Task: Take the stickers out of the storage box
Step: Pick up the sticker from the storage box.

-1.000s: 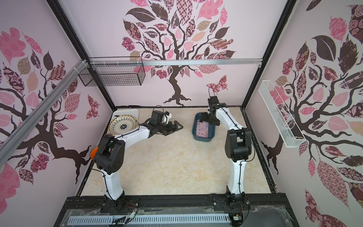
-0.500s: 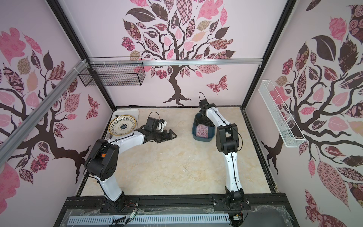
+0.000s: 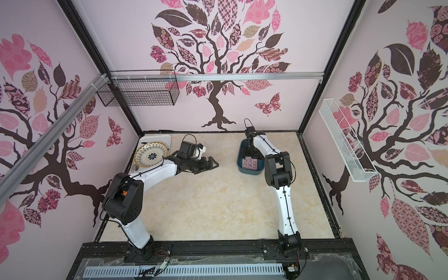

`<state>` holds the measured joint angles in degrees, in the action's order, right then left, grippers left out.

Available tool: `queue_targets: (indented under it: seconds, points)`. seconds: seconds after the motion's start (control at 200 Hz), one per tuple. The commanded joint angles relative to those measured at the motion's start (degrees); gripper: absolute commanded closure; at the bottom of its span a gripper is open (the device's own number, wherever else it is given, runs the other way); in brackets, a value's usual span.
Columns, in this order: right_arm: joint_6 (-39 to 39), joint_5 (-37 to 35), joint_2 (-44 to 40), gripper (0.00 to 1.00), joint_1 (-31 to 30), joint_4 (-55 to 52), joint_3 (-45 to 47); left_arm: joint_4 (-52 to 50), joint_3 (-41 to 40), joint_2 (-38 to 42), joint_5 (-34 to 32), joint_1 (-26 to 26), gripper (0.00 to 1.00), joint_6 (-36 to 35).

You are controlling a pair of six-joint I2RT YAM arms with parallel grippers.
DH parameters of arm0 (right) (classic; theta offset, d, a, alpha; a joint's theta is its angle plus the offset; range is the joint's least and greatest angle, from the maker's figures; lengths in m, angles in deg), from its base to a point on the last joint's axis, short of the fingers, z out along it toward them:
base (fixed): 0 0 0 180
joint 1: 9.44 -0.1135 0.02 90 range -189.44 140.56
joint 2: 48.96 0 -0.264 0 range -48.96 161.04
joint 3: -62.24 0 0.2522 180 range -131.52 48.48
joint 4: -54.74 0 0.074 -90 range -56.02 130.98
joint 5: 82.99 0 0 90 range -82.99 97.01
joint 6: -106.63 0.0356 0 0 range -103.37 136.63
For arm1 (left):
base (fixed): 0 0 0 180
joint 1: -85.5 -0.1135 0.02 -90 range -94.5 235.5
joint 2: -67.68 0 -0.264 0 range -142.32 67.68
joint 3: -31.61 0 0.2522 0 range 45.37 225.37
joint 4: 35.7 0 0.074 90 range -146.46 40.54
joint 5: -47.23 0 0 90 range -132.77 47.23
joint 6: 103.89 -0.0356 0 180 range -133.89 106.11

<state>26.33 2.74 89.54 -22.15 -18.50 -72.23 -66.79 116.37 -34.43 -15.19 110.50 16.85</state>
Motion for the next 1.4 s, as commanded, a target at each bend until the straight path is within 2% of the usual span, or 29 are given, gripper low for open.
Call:
queue_targets:
  seconds: [0.0, 0.39, 0.56, 0.605, 0.785, 0.85, 0.93, 0.975, 1.22, 1.396]
  points:
    - [-0.15, -1.92, 1.46, 0.20, 0.23, 0.14, 1.04, -4.31, 2.35, 1.55, 0.55, -0.01, 0.02, -2.06]
    - [-0.82, 1.34, -3.95, 0.54, 2.17, 3.14, 8.20, -14.45, 9.69, 2.31, 2.27, -0.03, 0.02, -6.84]
    - [-1.10, 2.65, -5.90, 0.58, 2.31, 3.09, 8.29, -19.41, 15.28, 1.28, 1.33, -0.06, 0.02, -10.05]
    - [-1.21, 3.24, -6.46, 0.62, 2.26, 2.68, 8.06, -19.64, 16.05, 1.04, 1.55, -0.02, 0.02, -10.34]
    - [-1.15, 4.26, -9.49, 0.68, 2.38, 1.67, 7.82, -17.42, 14.36, 0.93, 3.03, -0.03, 0.02, -10.92]
    - [-1.46, 4.96, -10.22, 0.79, 2.43, 1.26, 7.77, -17.05, 13.44, 0.72, 3.32, -0.12, 0.02, -11.40]
    - [-1.43, 6.21, -10.84, 0.82, 2.60, -0.13, 7.05, -16.85, 12.77, 0.64, 4.77, -0.21, 0.02, -11.49]
    - [-1.31, 7.23, -11.35, 0.88, 2.64, -0.24, 6.97, -16.69, 12.58, 0.76, 5.27, -0.25, 0.02, -11.75]
    - [-0.89, 8.55, -14.87, 0.88, 2.84, -1.84, 6.57, -16.70, 12.02, 1.95, 5.53, -0.38, 0.02, -13.07]
    - [-0.49, 11.33, -20.70, 0.87, 2.86, -3.14, 7.00, -15.93, 11.39, 2.00, 7.14, -0.41, 0.02, -13.08]
